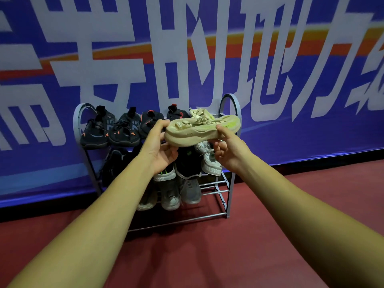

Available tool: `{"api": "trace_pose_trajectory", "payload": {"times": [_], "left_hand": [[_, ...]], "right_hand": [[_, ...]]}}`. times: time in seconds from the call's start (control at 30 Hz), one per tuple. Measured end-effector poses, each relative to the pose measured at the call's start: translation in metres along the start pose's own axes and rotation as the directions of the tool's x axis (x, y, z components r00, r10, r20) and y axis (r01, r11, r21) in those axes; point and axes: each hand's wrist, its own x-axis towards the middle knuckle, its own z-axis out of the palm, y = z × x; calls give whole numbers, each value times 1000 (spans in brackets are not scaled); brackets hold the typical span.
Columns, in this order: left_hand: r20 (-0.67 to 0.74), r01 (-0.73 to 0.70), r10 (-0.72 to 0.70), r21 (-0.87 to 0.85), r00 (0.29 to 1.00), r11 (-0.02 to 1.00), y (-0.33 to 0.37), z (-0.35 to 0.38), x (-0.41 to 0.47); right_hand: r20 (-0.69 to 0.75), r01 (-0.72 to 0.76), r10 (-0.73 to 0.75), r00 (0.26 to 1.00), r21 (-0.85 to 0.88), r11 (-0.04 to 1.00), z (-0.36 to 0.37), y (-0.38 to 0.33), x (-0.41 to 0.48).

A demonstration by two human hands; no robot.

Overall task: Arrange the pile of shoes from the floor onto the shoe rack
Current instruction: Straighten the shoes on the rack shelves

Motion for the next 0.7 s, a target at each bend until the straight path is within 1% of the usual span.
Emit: {"api": "trace_pose_trajectory", "payload": {"times": [0.1,0.17,0.27,0.33,0.4,0.53,0.63,0.7], "left_hand": [[12,-86,88,-113,996,990,-13,4,4],[13,-103,107,-147,994,984,-25,12,3],[-8,-72,72,-205,997,976,-39,25,2],[-54,-60,47,-265,997,962,-41,30,2],[-90,-65,38,-317,995,946,-39,29,4],[-167,-98,38,-368,985,925,-28,24,8],[-239,-131,30,-417,971,899,-21,19,10],[-252,-154,52,-403,966,902,-18,16,10]], "right_hand": [[-20,4,-2,1000,61,998,4,0,4],[-30,10,-8,1000,71,997,7,2,5],[-2,15,-15,1000,60,998,11,7,8],[13,13,-14,1000,49,999,12,11,9],[18,6,-6,1000,40,999,12,13,10],[36,0,-1,999,36,999,12,14,11],[5,0,-1,1000,68,998,9,12,12],[-32,5,-3,999,76,997,6,11,13]]}}
